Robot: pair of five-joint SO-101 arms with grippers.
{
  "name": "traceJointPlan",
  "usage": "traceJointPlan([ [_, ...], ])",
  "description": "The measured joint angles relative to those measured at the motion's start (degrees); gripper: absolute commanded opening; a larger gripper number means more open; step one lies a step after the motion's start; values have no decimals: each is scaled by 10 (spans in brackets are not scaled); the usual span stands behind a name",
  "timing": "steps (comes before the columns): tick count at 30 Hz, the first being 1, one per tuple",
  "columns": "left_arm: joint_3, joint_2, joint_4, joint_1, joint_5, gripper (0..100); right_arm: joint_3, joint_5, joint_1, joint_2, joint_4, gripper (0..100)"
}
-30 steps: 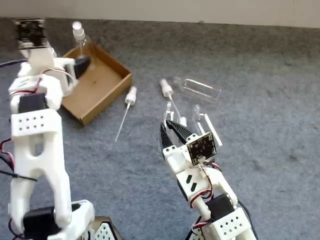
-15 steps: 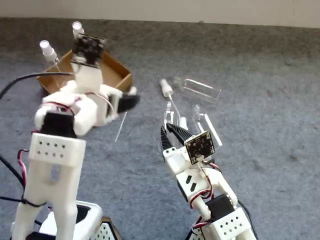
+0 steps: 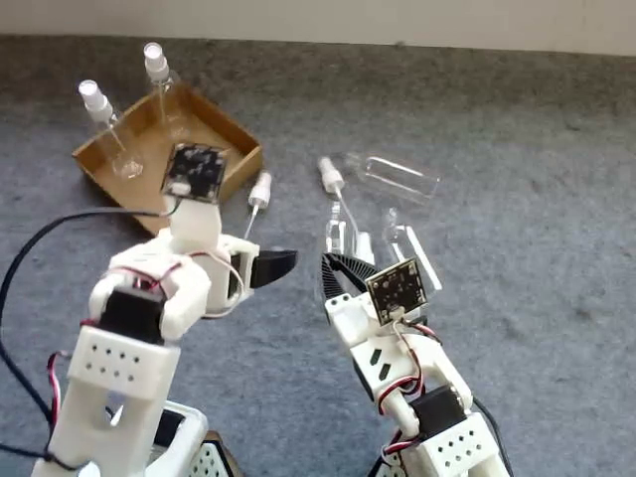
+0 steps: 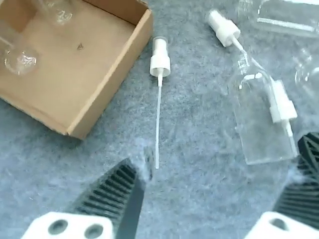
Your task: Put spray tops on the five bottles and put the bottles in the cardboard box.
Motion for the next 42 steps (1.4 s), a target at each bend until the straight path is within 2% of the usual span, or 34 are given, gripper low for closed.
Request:
traceJointPlan([
  [4,67,-65,-30,0,40,357,0,0,1,0,0,5],
  [9,147,-135,-67,0,48,351,0,0,0,0,0,5],
  [11,163,-164,-69,0,48,303,0,0,0,0,0,5],
  [17,194,-252,-72,0,48,71,0,0,0,0,0,5],
  [20,217,-298,-72,0,48,2,0,0,0,0,0,5],
  [32,303,-491,-72,0,48,13,0,0,0,0,4,5],
  [39,320,-498,-73,57,48,14,0,0,0,0,4,5],
  [42,355,-491,-97,80,48,14,0,0,0,0,4,5],
])
